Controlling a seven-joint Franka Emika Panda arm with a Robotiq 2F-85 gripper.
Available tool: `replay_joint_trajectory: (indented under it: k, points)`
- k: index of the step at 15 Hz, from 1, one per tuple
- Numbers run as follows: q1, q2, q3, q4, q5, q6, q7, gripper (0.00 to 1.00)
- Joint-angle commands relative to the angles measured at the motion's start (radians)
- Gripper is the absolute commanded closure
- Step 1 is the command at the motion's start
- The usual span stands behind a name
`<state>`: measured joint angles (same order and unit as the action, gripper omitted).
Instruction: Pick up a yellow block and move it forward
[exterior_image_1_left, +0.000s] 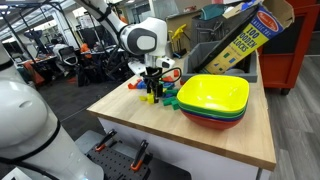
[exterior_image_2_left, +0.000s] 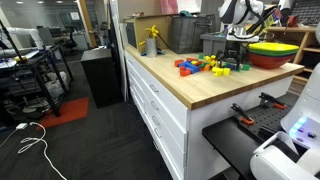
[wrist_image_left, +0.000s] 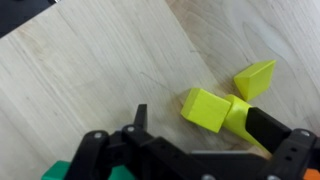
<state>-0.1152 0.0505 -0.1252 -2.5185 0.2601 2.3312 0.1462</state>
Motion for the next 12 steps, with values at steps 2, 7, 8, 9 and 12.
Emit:
replay_joint_trajectory:
  k: [2, 7, 8, 9, 12]
  points:
    - [-0.015, -0.006, -0.007, -0.001, 0.032, -0.015, -0.004, 0.0]
    - [-0.021, -0.032, -0.008, 0.001, 0.062, -0.014, -0.005, 0.0]
    - [-0.022, -0.033, -0.009, 0.0, 0.06, -0.013, 0.004, 0.0]
    - [-0.023, -0.031, -0.01, -0.002, 0.058, -0.012, 0.011, 0.0]
    - [-0.027, -0.025, -0.012, -0.01, 0.059, -0.009, 0.024, 0.0]
